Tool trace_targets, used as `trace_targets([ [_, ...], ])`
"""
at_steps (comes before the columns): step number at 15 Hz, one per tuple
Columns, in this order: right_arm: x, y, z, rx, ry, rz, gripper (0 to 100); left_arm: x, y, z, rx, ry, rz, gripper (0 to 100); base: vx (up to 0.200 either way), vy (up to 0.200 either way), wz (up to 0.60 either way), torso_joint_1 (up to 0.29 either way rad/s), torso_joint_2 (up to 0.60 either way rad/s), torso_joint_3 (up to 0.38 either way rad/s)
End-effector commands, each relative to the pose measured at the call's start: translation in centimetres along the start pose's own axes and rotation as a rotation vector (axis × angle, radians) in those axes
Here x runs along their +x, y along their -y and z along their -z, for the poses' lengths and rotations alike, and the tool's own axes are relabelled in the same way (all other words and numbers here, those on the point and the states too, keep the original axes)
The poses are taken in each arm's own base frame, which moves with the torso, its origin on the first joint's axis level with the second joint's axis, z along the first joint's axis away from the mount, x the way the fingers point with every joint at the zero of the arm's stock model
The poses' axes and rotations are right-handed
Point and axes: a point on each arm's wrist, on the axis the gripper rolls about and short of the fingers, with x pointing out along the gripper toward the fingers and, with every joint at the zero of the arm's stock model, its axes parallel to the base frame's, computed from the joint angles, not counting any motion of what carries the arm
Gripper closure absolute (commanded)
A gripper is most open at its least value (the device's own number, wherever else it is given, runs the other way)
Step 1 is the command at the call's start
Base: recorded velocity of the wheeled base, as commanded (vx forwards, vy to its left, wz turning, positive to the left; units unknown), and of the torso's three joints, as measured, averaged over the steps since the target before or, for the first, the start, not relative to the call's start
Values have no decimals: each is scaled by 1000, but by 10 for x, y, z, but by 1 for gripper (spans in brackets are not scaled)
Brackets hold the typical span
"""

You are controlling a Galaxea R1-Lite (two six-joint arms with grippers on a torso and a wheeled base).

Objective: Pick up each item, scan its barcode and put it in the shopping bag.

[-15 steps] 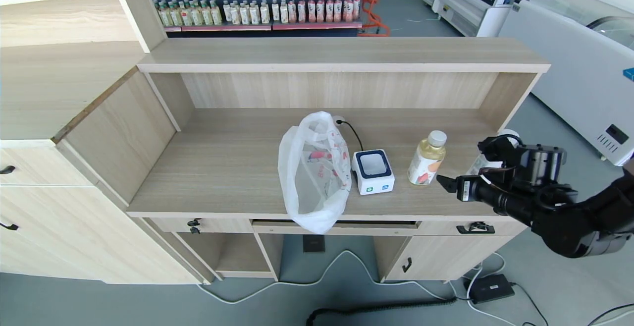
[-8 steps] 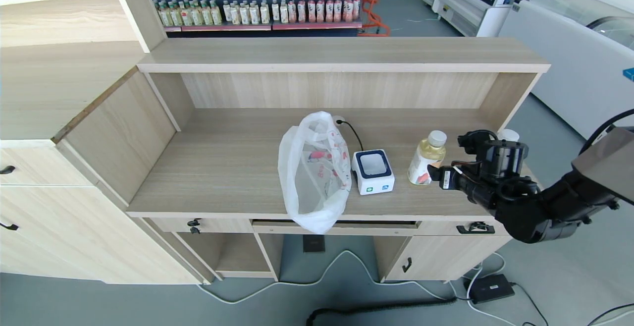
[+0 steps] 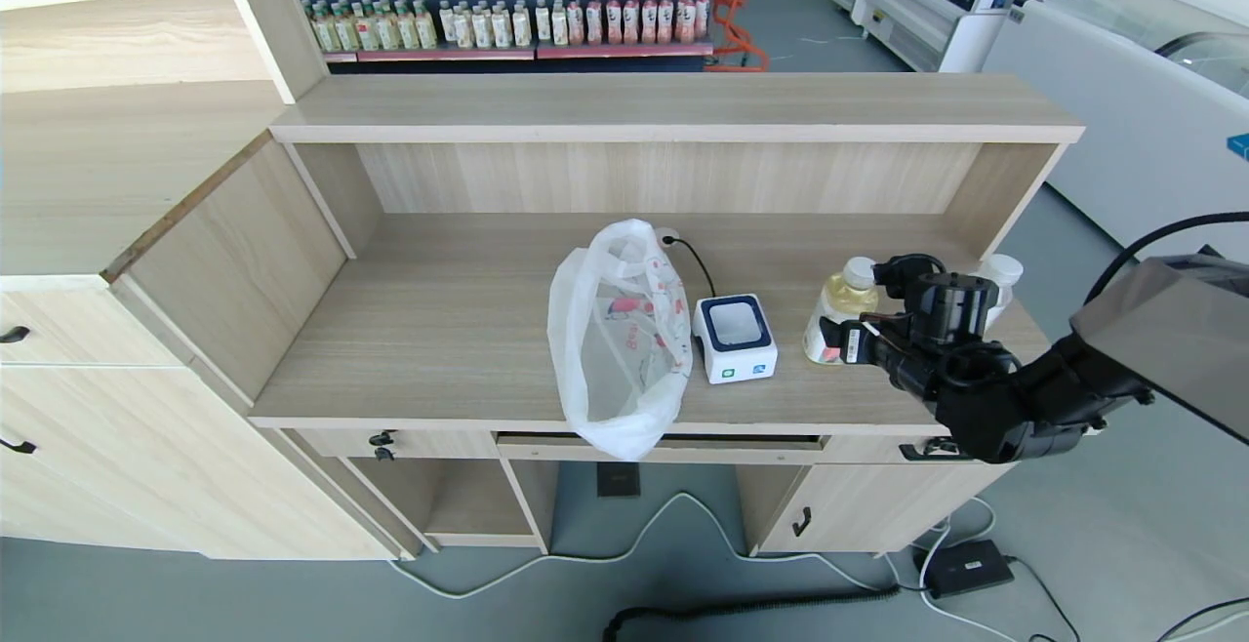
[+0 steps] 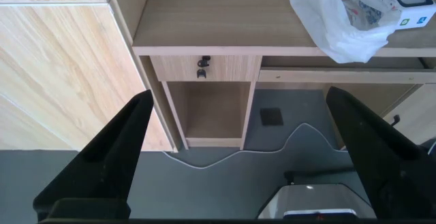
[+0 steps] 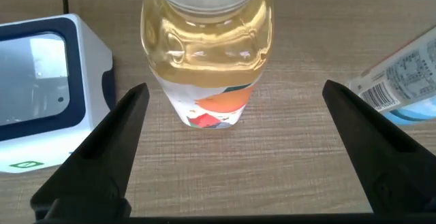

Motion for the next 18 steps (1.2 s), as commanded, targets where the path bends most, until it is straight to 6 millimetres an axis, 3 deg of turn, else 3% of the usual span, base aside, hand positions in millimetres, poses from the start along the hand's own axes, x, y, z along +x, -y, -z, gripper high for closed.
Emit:
trace_targets([
  [1,7,-2,2,1,1,-4,0,0,0,0,0,0,0,0,0,0,0,0,0,0],
  [9,16,-11,2,16,23,-36,0,0,0,0,0,0,0,0,0,0,0,0,0,0],
  [18,33,7,-5,5,50,-28,0,0,0,0,0,0,0,0,0,0,0,0,0,0],
])
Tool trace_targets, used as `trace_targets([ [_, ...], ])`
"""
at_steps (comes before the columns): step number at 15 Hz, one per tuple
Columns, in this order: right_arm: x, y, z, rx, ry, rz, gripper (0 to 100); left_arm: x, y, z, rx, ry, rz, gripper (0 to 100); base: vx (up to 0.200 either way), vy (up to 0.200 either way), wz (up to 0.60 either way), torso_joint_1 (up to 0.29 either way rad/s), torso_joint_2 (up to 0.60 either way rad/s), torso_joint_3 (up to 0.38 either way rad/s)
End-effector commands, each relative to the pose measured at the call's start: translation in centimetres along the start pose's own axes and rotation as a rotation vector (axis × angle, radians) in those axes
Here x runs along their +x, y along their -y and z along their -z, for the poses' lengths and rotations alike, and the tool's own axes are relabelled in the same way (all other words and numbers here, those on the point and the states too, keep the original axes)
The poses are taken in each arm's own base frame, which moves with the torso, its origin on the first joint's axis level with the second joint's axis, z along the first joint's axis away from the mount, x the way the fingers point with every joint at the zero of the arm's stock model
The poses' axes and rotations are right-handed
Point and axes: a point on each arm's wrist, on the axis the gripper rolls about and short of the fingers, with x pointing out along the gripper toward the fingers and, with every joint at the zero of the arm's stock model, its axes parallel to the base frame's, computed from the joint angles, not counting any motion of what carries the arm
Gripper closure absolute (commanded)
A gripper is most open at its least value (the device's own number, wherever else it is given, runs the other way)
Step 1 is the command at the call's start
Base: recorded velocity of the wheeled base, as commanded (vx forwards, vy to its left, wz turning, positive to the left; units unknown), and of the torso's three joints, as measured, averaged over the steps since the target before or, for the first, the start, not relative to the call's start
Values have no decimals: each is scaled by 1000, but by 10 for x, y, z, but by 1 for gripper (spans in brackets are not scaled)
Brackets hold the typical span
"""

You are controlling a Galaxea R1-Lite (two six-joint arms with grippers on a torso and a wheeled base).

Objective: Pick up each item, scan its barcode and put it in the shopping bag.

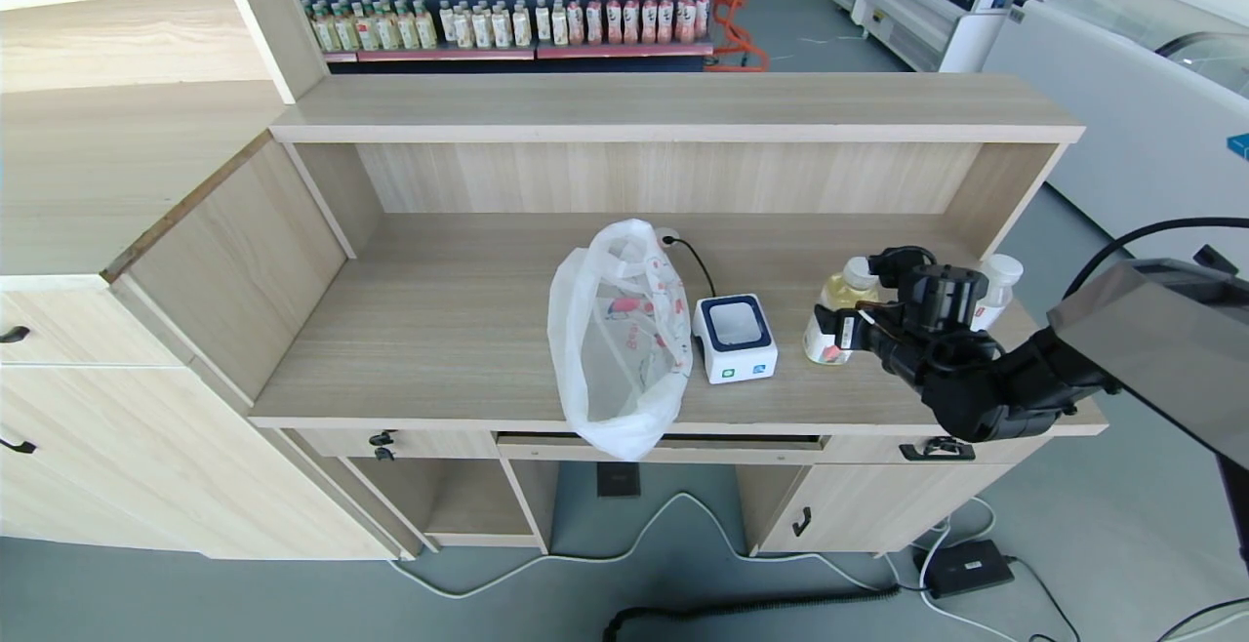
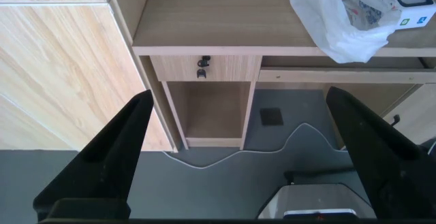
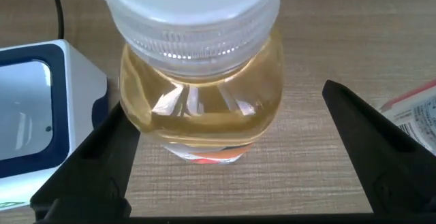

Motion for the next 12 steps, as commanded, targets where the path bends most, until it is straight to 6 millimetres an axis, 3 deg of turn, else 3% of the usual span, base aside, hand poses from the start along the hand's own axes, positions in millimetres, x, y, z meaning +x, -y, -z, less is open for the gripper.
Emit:
trace_targets([
  [1,4,1,-4,1,10,-1,0,0,0,0,0,0,0,0,0,0,0,0,0,0],
  [10,10,13,3,-56,7,-113,0,0,0,0,0,0,0,0,0,0,0,0,0,0],
  [11,11,15,3,-69,10,-114,100,0,0,0,0,0,0,0,0,0,0,0,0,0],
  [12,11,16,3,-75,11,-113,100,0,0,0,0,0,0,0,0,0,0,0,0,0],
])
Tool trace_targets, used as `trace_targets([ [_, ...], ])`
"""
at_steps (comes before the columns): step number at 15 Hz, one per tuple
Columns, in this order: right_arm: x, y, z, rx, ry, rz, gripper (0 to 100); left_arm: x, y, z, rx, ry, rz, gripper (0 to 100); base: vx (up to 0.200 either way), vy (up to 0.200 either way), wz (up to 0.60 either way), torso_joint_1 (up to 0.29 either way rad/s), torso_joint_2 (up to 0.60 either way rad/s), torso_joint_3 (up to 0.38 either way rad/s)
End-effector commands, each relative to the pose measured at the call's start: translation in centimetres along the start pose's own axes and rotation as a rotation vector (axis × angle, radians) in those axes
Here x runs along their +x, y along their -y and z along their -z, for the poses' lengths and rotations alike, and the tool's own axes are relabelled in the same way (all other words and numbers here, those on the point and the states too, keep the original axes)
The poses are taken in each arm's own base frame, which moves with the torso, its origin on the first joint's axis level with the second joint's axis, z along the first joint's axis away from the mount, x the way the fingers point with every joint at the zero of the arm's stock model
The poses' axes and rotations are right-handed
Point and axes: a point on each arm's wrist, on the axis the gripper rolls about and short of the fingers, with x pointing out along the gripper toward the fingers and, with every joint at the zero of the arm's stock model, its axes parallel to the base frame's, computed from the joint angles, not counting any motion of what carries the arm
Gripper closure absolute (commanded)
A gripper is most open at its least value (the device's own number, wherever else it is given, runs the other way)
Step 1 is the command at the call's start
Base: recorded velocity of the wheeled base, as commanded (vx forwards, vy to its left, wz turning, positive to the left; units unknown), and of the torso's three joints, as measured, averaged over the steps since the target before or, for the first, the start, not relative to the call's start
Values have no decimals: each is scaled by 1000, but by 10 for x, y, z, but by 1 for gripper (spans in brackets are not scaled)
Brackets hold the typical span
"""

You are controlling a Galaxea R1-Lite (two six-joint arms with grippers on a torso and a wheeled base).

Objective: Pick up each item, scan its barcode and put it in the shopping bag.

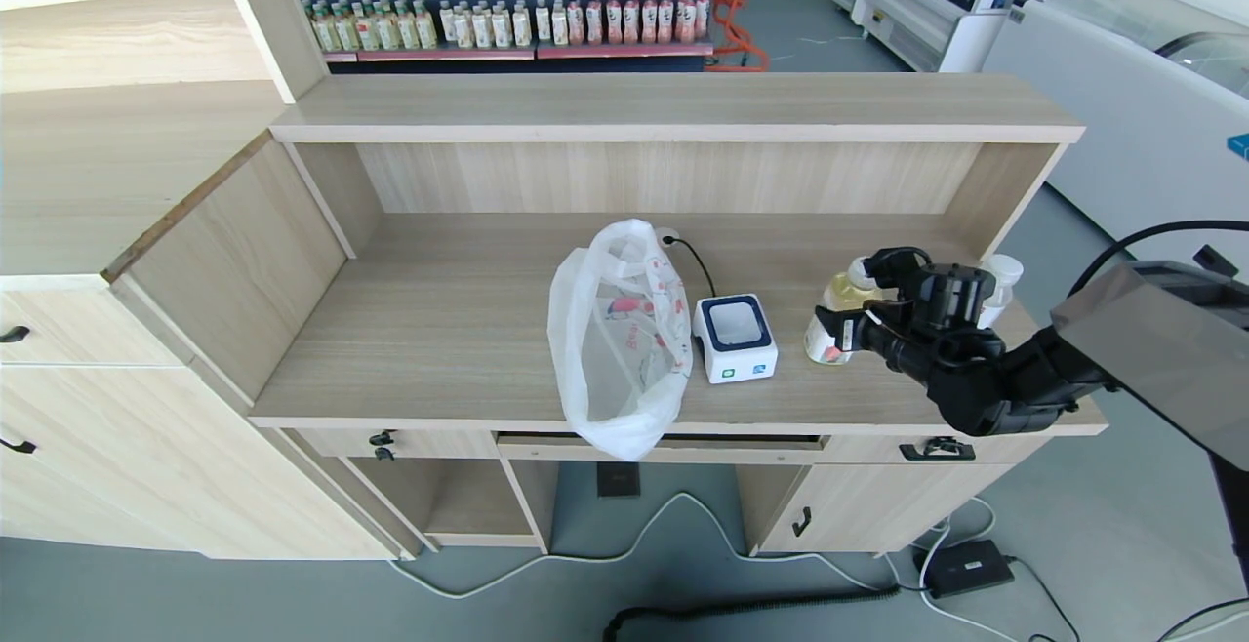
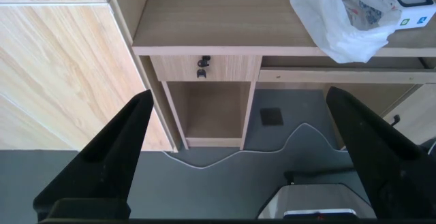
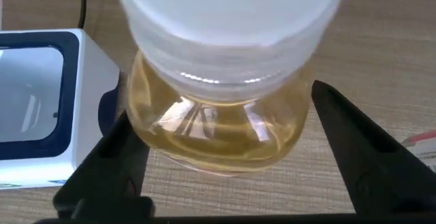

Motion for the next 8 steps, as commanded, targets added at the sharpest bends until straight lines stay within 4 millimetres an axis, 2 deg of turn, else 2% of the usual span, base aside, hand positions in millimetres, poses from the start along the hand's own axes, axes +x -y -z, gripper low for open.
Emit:
trace_targets([
  [1,1,2,0,-7,2,7,100,0,0,0,0,0,0,0,0,0,0,0,0,0],
  [8,1,6,4,-29,-6,16,100,0,0,0,0,0,0,0,0,0,0,0,0,0],
])
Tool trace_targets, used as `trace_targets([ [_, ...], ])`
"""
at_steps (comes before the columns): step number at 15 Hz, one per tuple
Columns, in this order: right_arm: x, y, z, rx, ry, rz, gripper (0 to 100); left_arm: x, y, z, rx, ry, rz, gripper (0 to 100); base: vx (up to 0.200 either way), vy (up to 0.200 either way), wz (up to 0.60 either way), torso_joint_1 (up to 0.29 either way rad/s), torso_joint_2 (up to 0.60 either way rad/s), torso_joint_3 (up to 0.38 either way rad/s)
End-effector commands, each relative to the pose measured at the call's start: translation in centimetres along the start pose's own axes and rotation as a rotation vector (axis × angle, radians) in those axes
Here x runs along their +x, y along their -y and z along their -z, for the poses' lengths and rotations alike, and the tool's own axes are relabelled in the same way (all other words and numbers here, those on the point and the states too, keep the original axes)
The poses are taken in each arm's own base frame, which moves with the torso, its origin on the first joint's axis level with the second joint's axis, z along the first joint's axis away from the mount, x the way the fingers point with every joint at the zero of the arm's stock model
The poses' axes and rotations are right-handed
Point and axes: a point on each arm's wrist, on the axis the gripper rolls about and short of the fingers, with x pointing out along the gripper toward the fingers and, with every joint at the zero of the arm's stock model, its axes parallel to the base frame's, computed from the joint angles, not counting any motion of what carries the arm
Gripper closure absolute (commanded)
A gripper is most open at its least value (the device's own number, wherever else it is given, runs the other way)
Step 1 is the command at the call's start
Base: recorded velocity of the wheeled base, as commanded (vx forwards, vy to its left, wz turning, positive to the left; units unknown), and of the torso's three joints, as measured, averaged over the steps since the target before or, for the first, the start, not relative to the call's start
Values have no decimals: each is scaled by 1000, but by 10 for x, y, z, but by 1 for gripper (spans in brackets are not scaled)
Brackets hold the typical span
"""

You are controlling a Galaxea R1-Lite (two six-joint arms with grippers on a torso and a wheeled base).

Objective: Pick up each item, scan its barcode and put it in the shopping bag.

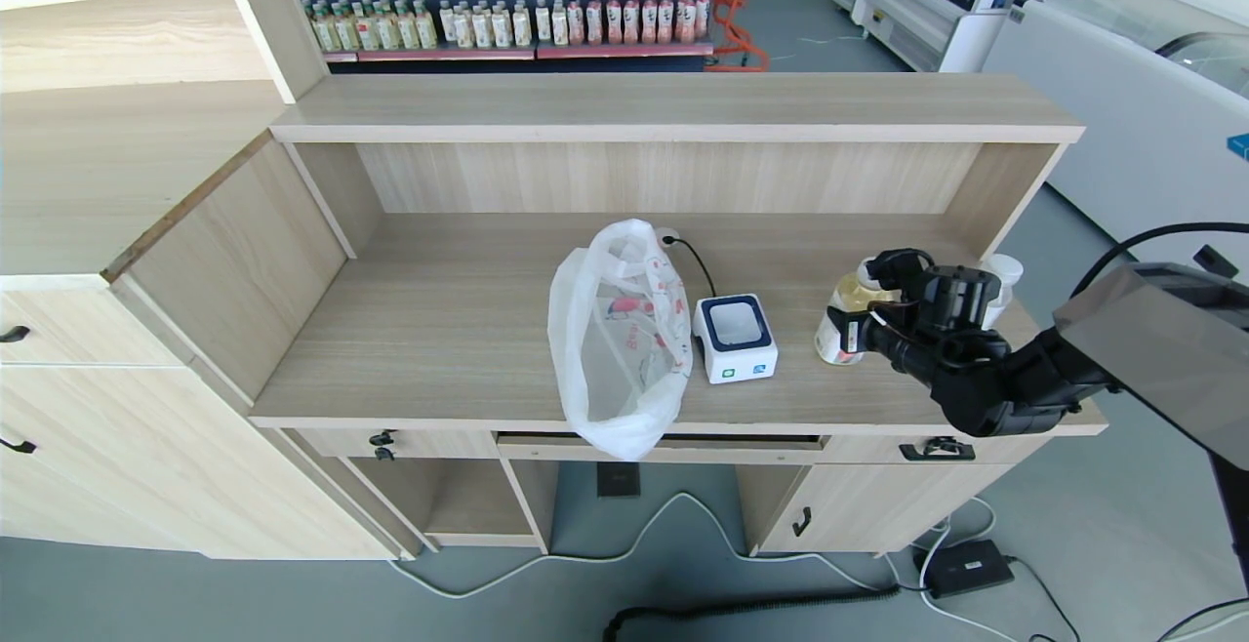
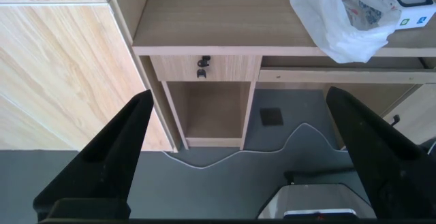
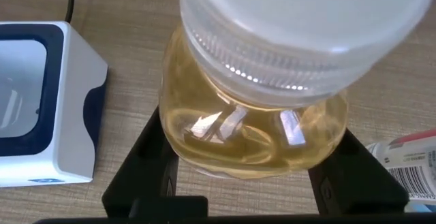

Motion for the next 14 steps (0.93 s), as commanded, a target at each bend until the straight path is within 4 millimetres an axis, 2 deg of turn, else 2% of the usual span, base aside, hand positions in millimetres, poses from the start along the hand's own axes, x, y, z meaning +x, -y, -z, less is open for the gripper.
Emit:
trace_targets([
  [1,0,4,1,-3,-1,9,100,0,0,0,0,0,0,0,0,0,0,0,0,0],
  [5,1,16,4,-8,-3,-1,100,0,0,0,0,0,0,0,0,0,0,0,0,0],
  [14,4,13,9,-7,-12,-13,100,0,0,0,0,0,0,0,0,0,0,0,0,0],
])
